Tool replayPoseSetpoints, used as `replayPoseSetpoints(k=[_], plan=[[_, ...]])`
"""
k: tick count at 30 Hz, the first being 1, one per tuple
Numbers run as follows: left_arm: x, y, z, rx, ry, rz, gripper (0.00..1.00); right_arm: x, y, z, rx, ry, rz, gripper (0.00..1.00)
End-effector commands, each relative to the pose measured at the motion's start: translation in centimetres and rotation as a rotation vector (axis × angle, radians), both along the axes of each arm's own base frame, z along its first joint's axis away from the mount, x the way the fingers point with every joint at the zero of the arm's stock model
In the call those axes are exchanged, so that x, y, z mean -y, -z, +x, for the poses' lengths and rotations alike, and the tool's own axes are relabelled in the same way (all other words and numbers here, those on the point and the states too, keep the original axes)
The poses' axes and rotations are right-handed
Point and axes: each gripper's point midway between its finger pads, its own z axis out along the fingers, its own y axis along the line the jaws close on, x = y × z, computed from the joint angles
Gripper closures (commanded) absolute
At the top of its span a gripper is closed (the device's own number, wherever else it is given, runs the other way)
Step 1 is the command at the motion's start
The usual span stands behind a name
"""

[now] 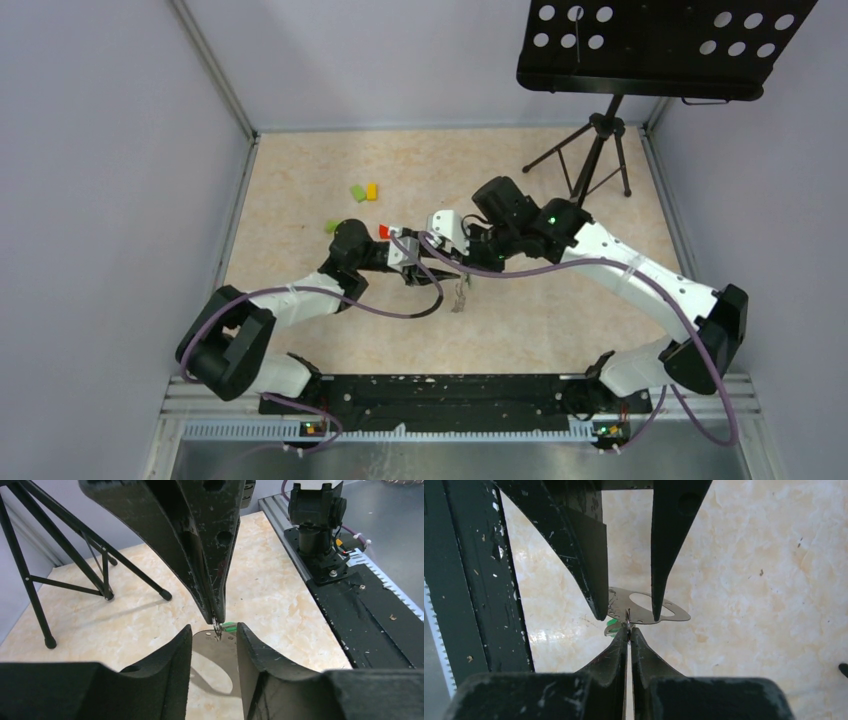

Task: Put the keys on the keyring
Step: Adjust the key on the keyring.

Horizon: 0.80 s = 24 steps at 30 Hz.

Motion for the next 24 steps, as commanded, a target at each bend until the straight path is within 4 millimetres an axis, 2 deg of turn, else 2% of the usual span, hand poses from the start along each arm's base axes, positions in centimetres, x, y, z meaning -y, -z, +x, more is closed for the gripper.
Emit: replayPoseSetpoints(k=[1,7,18,24], plan=[[-0.2,-1.4,0.5,0.065,-0.03,-0.022,0.61,0.0,-0.9,0.2,0.023,0.016,-0.026,1.0],[0.0,-1.0,0.9,0.045,-0.038,-0.014,0.69,-0.1,-0.6,0.3,0.015,0.018,-0.029,1.0],[0.4,0.0,0.9,0.003,-0.017,-0.003,0.62,-0.6,-1.0,0.4,0.009,0.024,-0.016,1.0],[0.6,0.1,0.9,-0.029,-0.006,-0.013,0.68,-0.7,-0.9,0.4,0.005,0.022,-0.011,1.0]])
